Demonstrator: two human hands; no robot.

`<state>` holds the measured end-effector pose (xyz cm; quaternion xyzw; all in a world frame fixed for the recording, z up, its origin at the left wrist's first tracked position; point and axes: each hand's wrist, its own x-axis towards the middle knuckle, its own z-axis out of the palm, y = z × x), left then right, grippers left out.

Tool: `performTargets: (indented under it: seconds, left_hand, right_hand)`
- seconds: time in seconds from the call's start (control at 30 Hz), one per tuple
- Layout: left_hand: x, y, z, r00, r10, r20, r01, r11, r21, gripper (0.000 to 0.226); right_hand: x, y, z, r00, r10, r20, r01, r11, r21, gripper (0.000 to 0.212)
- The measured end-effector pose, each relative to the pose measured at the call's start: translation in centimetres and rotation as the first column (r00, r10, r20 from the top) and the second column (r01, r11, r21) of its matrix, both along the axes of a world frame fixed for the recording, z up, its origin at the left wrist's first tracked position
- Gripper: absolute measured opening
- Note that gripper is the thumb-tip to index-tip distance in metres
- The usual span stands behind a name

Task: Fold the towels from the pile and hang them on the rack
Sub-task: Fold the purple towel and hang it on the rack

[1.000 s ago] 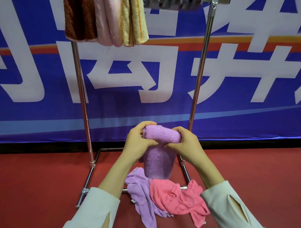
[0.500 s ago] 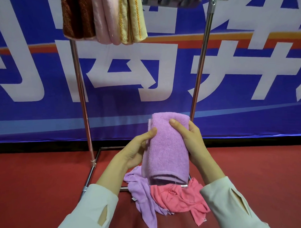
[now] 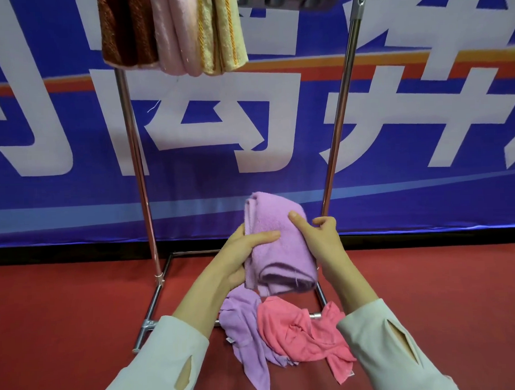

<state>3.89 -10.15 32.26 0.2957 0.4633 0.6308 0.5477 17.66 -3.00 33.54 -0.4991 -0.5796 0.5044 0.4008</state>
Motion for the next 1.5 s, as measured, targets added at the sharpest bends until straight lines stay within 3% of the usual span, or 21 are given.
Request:
performTargets:
  seconds: [0.13,0.23,0.3,0.37,0.53,0.8,0.87,0.97,1.07,1.23,1.33,1.43,1.5]
  left_hand:
    - [-0.8,0.7,-0.6,0.988,0.150,0.039,-0.150,0.989,0.008,0.058]
    - [-0.7,0.5,-0.7,0.985,0.162,0.061,-0.160,0.987,-0.035,0.057]
    - [-0.8,0.3,-0.6,0.987,0.074,0.146,-0.069,0.997,-0.036,0.053]
    - [-1.0,0.1,-0.4,0.973,0.001,0.232,0.011,0.999,-0.051,0.047]
    - [-1.0,0.1,-0.7,0.940,-0.104,0.326,0.139,0.986,-0.087,0.059]
    - [-1.1,0.5,-1.4,0.907,-0.121,0.402,0.163,0.984,-0.070,0.058]
    - [-1.2,0.5,-1.6,0.896,-0.137,0.421,0.182,0.981,-0.067,0.064]
    - [-1.4,0.6,-1.9,0.889,-0.139,0.436,0.184,0.981,-0.063,0.069]
    - [-1.5,0.5,-2.1,0.919,-0.110,0.380,0.159,0.982,-0.102,0.056]
    - [-1.5,0.6,-2.3,0.958,-0.089,0.274,0.131,0.981,-0.140,0.031]
    - [-1.6,0.8,-2.4,0.967,-0.024,0.254,0.064,0.987,-0.150,0.020]
    - [-2.3,1.1,-2.8,0.961,0.012,0.278,0.025,0.991,-0.130,0.017]
    - [-2.8,1.3,-3.1,0.956,0.037,0.292,-0.003,0.993,-0.117,0.022]
  right_hand:
    - [0.4,-1.0,0.4,0.948,0.254,0.194,-0.248,0.967,-0.055,0.045]
    - [0.3,-1.2,0.3,0.920,0.389,-0.037,-0.387,0.895,-0.223,0.040]
    - [0.4,-1.1,0.3,0.911,0.353,-0.212,-0.403,0.870,-0.283,0.034]
    - [0.4,-0.8,0.2,0.910,0.307,-0.279,-0.384,0.876,-0.291,0.031]
    - [0.0,-0.6,0.3,0.877,0.216,-0.429,-0.364,0.883,-0.298,0.030]
    - [-0.9,-1.4,0.3,0.829,0.205,-0.521,-0.376,0.894,-0.245,0.012]
    - [-1.2,-1.5,0.2,0.833,0.198,-0.516,-0.360,0.903,-0.235,0.020]
    - [-1.8,-1.7,-0.4,0.894,0.200,-0.402,-0.316,0.916,-0.247,0.053]
    - [-1.8,-2.0,-0.4,0.945,0.232,-0.232,-0.285,0.931,-0.229,0.045]
    - [-1.6,-1.7,-0.3,0.966,0.231,-0.116,-0.247,0.958,-0.144,0.038]
    - [-1.3,-1.2,0.1,0.990,0.126,0.063,-0.126,0.992,-0.003,0.027]
    - [-0.1,-0.4,0.2,0.998,0.066,-0.024,-0.067,0.997,-0.028,0.014]
    - [0.5,-0.6,0.4,0.974,0.195,-0.112,-0.206,0.974,-0.093,0.010]
